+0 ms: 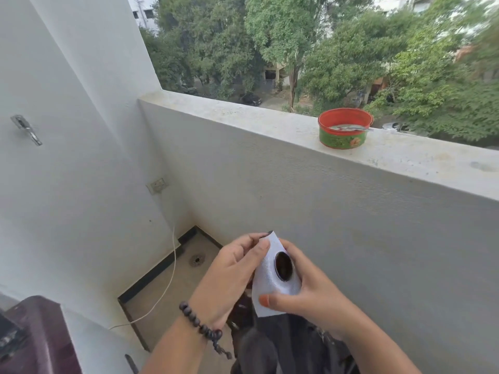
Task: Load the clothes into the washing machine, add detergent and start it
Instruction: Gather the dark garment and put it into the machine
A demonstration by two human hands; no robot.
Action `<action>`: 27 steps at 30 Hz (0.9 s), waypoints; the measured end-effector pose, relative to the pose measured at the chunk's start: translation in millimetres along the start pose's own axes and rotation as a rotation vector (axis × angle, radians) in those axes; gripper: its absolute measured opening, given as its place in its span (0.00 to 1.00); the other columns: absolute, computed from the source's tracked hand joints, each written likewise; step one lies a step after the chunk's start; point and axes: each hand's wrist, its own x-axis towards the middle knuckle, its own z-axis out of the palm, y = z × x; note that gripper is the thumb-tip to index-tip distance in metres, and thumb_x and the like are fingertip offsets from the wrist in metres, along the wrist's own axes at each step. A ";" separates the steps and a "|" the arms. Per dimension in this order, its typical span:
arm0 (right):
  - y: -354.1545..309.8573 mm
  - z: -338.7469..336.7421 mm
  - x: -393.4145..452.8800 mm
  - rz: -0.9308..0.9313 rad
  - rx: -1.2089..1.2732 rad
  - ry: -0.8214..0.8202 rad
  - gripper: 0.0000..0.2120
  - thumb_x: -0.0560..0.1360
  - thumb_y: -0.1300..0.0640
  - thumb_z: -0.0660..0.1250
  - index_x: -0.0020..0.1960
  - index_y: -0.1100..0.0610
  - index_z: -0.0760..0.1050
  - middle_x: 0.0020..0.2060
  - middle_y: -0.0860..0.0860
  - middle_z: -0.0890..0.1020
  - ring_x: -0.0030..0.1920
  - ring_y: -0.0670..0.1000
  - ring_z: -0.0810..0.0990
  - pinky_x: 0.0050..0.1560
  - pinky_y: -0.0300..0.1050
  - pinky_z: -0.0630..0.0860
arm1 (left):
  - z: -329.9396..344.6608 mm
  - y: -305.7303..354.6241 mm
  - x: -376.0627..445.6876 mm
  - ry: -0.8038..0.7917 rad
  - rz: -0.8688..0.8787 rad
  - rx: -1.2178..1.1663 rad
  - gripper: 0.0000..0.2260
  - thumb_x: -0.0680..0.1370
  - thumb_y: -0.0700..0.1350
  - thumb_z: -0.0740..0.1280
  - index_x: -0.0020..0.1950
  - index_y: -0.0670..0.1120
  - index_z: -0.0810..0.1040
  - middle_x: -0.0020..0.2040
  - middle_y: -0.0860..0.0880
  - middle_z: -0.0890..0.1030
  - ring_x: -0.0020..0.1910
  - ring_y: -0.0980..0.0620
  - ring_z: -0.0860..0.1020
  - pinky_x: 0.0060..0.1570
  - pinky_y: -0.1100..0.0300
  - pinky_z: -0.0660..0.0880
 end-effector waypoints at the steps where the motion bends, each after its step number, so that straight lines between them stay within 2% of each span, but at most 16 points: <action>1: -0.7 -1.4 -0.3 -0.009 -0.013 0.003 0.33 0.68 0.63 0.74 0.65 0.37 0.70 0.56 0.44 0.81 0.59 0.47 0.80 0.63 0.52 0.76 | -5.8 2.6 -0.8 -0.003 0.019 0.039 0.17 0.75 0.48 0.65 0.58 0.40 0.79 0.52 0.40 0.84 0.49 0.47 0.83 0.53 0.54 0.80; 4: -3.7 -2.8 0.2 -0.020 -0.024 -0.022 0.29 0.68 0.63 0.71 0.64 0.40 0.72 0.56 0.47 0.81 0.58 0.51 0.79 0.61 0.53 0.75 | -22.4 2.1 0.4 0.038 0.097 0.114 0.17 0.74 0.48 0.69 0.59 0.41 0.79 0.54 0.42 0.84 0.51 0.49 0.82 0.50 0.60 0.80; 6: -7.8 -3.9 2.0 -0.026 -0.019 -0.056 0.27 0.69 0.62 0.69 0.64 0.41 0.73 0.57 0.47 0.81 0.58 0.51 0.79 0.59 0.51 0.76 | -36.4 -4.5 4.6 0.067 0.162 0.180 0.23 0.70 0.55 0.76 0.62 0.48 0.78 0.60 0.49 0.82 0.59 0.56 0.79 0.56 0.63 0.77; 8: -13.9 -6.6 2.1 -0.033 0.025 -0.115 0.26 0.69 0.62 0.67 0.64 0.44 0.74 0.57 0.46 0.81 0.58 0.48 0.79 0.54 0.43 0.77 | -49.9 -13.1 8.9 -0.042 0.133 0.267 0.36 0.63 0.60 0.78 0.68 0.54 0.72 0.66 0.55 0.77 0.67 0.60 0.72 0.64 0.60 0.72; 9: -18.8 -8.3 1.7 -0.045 0.074 -0.151 0.24 0.68 0.62 0.66 0.62 0.45 0.77 0.55 0.46 0.82 0.55 0.47 0.80 0.51 0.39 0.76 | -55.2 -18.5 10.9 -0.143 0.092 0.296 0.38 0.63 0.59 0.79 0.70 0.54 0.70 0.68 0.56 0.76 0.69 0.58 0.71 0.67 0.57 0.70; 10: -23.2 -10.2 1.1 -0.049 0.144 -0.167 0.22 0.65 0.60 0.67 0.58 0.46 0.80 0.50 0.46 0.83 0.50 0.46 0.81 0.47 0.35 0.75 | -59.8 -25.6 12.3 -0.227 0.063 0.324 0.36 0.64 0.55 0.79 0.69 0.53 0.71 0.67 0.54 0.77 0.69 0.55 0.72 0.67 0.56 0.69; 12: -30.0 -15.3 1.8 0.001 0.298 -0.096 0.18 0.57 0.53 0.68 0.46 0.48 0.84 0.37 0.47 0.83 0.38 0.45 0.80 0.39 0.37 0.74 | -64.2 -37.0 13.4 -0.287 0.009 0.307 0.23 0.66 0.47 0.79 0.59 0.49 0.81 0.60 0.49 0.82 0.62 0.53 0.78 0.60 0.58 0.74; 13: -30.4 -19.6 2.4 0.032 0.317 -0.040 0.17 0.54 0.50 0.68 0.43 0.48 0.85 0.34 0.46 0.82 0.36 0.45 0.79 0.39 0.39 0.73 | -64.1 -40.2 13.1 -0.283 -0.021 0.262 0.16 0.67 0.45 0.78 0.53 0.47 0.84 0.55 0.47 0.85 0.55 0.52 0.81 0.55 0.59 0.76; 15: -28.1 -30.5 4.3 0.022 0.228 0.021 0.18 0.56 0.47 0.69 0.44 0.49 0.84 0.37 0.46 0.81 0.41 0.46 0.78 0.47 0.44 0.70 | -64.9 -48.2 12.5 -0.271 -0.038 0.190 0.06 0.69 0.41 0.76 0.45 0.45 0.85 0.45 0.46 0.86 0.45 0.52 0.83 0.47 0.61 0.78; 17: -30.8 -37.5 3.9 -0.055 0.132 0.014 0.13 0.66 0.53 0.67 0.50 0.49 0.82 0.41 0.45 0.80 0.46 0.46 0.76 0.51 0.43 0.68 | -66.0 -46.6 10.7 -0.219 0.021 0.214 0.03 0.70 0.42 0.75 0.39 0.46 0.83 0.38 0.48 0.84 0.38 0.55 0.80 0.42 0.63 0.76; 18: -32.0 -40.9 3.7 -0.092 0.104 0.041 0.13 0.71 0.58 0.65 0.52 0.46 0.82 0.42 0.44 0.81 0.46 0.45 0.76 0.51 0.40 0.70 | -67.0 -43.5 9.8 -0.186 0.068 0.243 0.05 0.70 0.46 0.75 0.36 0.47 0.82 0.35 0.49 0.82 0.35 0.56 0.78 0.40 0.65 0.74; 19: -31.7 -45.0 3.8 -0.124 0.077 0.083 0.18 0.74 0.64 0.64 0.53 0.42 0.81 0.43 0.45 0.82 0.47 0.45 0.77 0.51 0.39 0.71 | -67.3 -39.4 8.8 -0.150 0.110 0.273 0.08 0.69 0.51 0.74 0.35 0.47 0.82 0.33 0.49 0.81 0.33 0.57 0.77 0.37 0.65 0.73; 20: -30.8 -48.4 3.6 -0.152 0.053 0.118 0.24 0.76 0.70 0.63 0.55 0.41 0.80 0.45 0.48 0.82 0.48 0.47 0.77 0.53 0.41 0.72 | -66.4 -33.9 7.9 -0.104 0.148 0.300 0.11 0.69 0.55 0.73 0.34 0.47 0.82 0.31 0.49 0.80 0.31 0.56 0.76 0.35 0.66 0.72; 22: -25.5 -52.0 5.1 -0.203 -0.019 0.146 0.29 0.76 0.74 0.60 0.58 0.41 0.78 0.50 0.56 0.82 0.49 0.58 0.78 0.56 0.54 0.72 | -62.5 -24.1 8.3 -0.009 0.238 0.357 0.21 0.68 0.62 0.71 0.33 0.43 0.80 0.28 0.47 0.79 0.28 0.54 0.74 0.31 0.64 0.70; 24: -18.6 -49.0 7.2 -0.231 -0.142 0.163 0.30 0.76 0.74 0.59 0.61 0.40 0.76 0.50 0.57 0.82 0.49 0.65 0.78 0.54 0.61 0.73 | -53.6 -14.9 8.0 0.067 0.337 0.376 0.33 0.68 0.68 0.69 0.32 0.36 0.74 0.25 0.43 0.74 0.25 0.53 0.71 0.28 0.63 0.68; 27: -19.9 -31.6 8.8 -0.280 -0.254 0.225 0.31 0.77 0.70 0.59 0.60 0.33 0.74 0.49 0.50 0.83 0.47 0.58 0.80 0.51 0.47 0.72 | -35.9 -2.9 7.2 0.162 0.520 0.405 0.39 0.70 0.72 0.64 0.29 0.33 0.68 0.24 0.38 0.67 0.24 0.53 0.65 0.25 0.59 0.62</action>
